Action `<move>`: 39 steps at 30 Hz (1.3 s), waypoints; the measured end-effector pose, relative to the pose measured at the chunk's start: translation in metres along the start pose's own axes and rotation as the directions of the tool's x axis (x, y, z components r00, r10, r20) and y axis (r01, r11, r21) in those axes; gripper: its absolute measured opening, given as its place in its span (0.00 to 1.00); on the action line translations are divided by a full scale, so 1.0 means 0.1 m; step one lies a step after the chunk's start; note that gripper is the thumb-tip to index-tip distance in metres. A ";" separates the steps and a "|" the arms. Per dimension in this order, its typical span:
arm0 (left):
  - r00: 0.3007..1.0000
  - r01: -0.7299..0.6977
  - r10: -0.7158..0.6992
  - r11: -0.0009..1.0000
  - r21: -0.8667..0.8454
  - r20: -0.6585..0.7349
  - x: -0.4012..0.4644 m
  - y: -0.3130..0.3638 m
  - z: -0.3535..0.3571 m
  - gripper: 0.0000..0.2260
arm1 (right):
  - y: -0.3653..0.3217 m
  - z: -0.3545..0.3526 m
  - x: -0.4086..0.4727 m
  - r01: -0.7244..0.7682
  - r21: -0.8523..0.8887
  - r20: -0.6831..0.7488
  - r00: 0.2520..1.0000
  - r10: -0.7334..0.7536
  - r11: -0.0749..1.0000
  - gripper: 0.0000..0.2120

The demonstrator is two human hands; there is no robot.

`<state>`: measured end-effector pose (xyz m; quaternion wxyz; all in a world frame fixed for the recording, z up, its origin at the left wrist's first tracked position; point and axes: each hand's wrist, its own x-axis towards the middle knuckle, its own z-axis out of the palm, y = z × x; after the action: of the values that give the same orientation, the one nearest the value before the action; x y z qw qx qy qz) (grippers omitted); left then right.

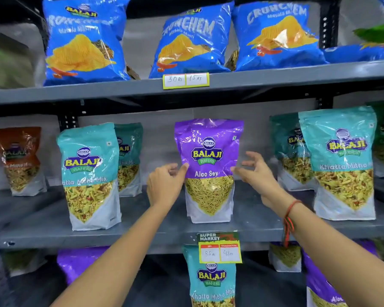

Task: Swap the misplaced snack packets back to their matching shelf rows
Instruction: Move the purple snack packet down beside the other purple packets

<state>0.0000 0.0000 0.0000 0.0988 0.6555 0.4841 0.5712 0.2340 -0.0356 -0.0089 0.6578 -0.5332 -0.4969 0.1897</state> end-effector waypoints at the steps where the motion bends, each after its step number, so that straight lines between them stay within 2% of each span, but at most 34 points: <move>1: 1.000 0.021 -0.020 1.000 -0.012 0.012 0.01 -0.03 0.03 0.20 | 0.04 0.04 0.00 -0.024 0.009 0.031 0.999 0.023 1.000 0.32; 3: 0.999 0.026 -0.026 1.000 -0.014 0.020 0.00 -0.07 0.10 0.18 | 0.09 0.10 0.00 -0.041 0.013 0.098 0.994 0.040 0.999 0.19; 5: 0.999 0.038 -0.037 0.998 -0.044 0.035 -0.01 -0.10 0.15 0.20 | 0.12 0.17 -0.02 -0.042 0.006 0.132 0.990 0.041 0.999 0.05; 6: 0.998 0.042 -0.040 0.998 -0.053 0.037 -0.02 -0.11 0.17 0.20 | 0.13 0.17 -0.04 -0.030 0.008 0.121 0.992 0.028 1.000 0.03; 10: 0.999 0.027 -0.026 0.999 -0.037 0.022 0.02 -0.14 0.24 0.16 | 0.15 0.19 -0.04 -0.005 0.063 0.002 1.000 0.005 0.998 0.05; 16: 0.999 0.033 -0.033 0.998 -0.049 0.007 -0.03 -0.17 0.18 0.14 | 0.06 0.29 -0.17 0.028 -0.003 -0.094 0.995 -0.028 1.000 0.06; 23: 0.968 -0.163 0.146 0.984 -0.068 -0.206 -0.40 -0.20 -0.28 0.14 | -0.17 0.43 -0.67 0.110 0.015 -0.110 0.988 -0.108 0.994 0.02; 27: 0.947 -0.202 0.169 0.975 -0.096 -0.273 -0.64 -0.26 -0.67 0.11 | -0.33 0.55 -1.05 0.162 0.011 -0.080 0.984 -0.161 0.987 0.05; 30: 0.947 -0.171 0.139 0.981 -0.089 -0.288 -0.90 -0.40 -0.96 0.10 | -0.37 0.71 -1.42 0.205 -0.056 -0.066 0.976 -0.208 0.977 0.07; 35: 0.944 -0.069 0.025 0.990 -0.122 -0.330 -1.33 -0.86 -1.22 0.11 | -0.15 1.02 -1.96 0.185 -0.085 0.030 0.983 -0.183 0.979 0.07; 37: 0.949 -0.035 -0.007 0.991 -0.128 -0.314 -1.53 -1.08 -1.25 0.10 | 0.03 1.14 -2.16 0.167 -0.072 0.058 0.985 -0.163 0.983 0.05; 39: 0.956 -0.001 -0.028 0.995 -0.099 -0.292 -1.70 -1.31 -1.25 0.10 | 0.27 1.24 -2.32 0.122 -0.047 0.095 0.989 -0.117 0.991 0.07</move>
<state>-0.1531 -0.1131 -0.1592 0.0618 0.5547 0.4690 0.6844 0.0349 -0.1426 -0.1455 0.6300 -0.5105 -0.5625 0.1612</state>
